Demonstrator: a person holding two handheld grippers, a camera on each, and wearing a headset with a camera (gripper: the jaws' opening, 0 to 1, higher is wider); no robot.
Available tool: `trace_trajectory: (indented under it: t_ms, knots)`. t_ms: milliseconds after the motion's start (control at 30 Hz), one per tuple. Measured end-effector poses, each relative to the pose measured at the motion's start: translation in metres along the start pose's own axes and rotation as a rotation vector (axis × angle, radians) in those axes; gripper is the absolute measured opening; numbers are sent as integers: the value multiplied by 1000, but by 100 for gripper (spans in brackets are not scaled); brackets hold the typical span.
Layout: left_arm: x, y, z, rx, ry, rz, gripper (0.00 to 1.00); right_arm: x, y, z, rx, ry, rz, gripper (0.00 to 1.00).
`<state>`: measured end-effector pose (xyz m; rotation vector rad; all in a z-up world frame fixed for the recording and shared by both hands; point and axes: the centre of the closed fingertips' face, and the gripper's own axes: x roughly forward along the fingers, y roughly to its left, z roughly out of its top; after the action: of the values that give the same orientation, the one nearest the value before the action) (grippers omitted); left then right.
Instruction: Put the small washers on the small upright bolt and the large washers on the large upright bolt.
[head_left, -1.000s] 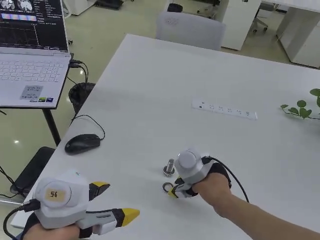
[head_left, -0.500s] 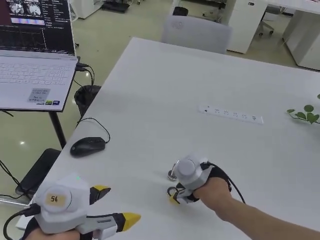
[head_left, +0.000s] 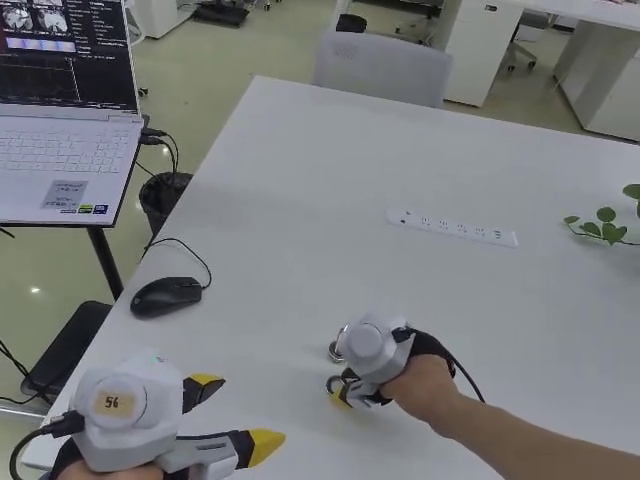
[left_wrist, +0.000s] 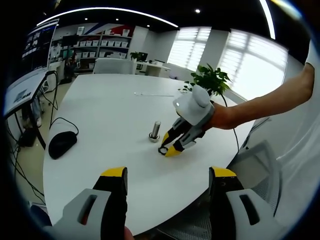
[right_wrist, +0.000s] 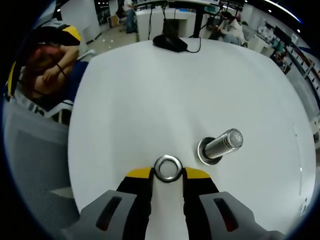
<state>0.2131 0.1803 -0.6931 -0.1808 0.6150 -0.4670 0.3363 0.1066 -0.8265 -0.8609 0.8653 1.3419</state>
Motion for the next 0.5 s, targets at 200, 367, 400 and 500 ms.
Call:
trace_trajectory:
  t_ms: [200, 367, 400, 500]
  knots:
    - [-7, 6, -1, -8, -6, 18, 65, -4, 10, -6, -1, 15, 9, 23]
    - [-10, 9, -4, -13, -4, 28, 65, -8, 14, -10, -7, 14, 13, 23]
    - [-10, 10, -5, -14, -4, 29, 65, -9, 14, -9, -9, 9, 9, 23]
    - [-9, 11, -7, -18, 0, 30, 65, -15, 13, -6, -1, -8, 0, 23]
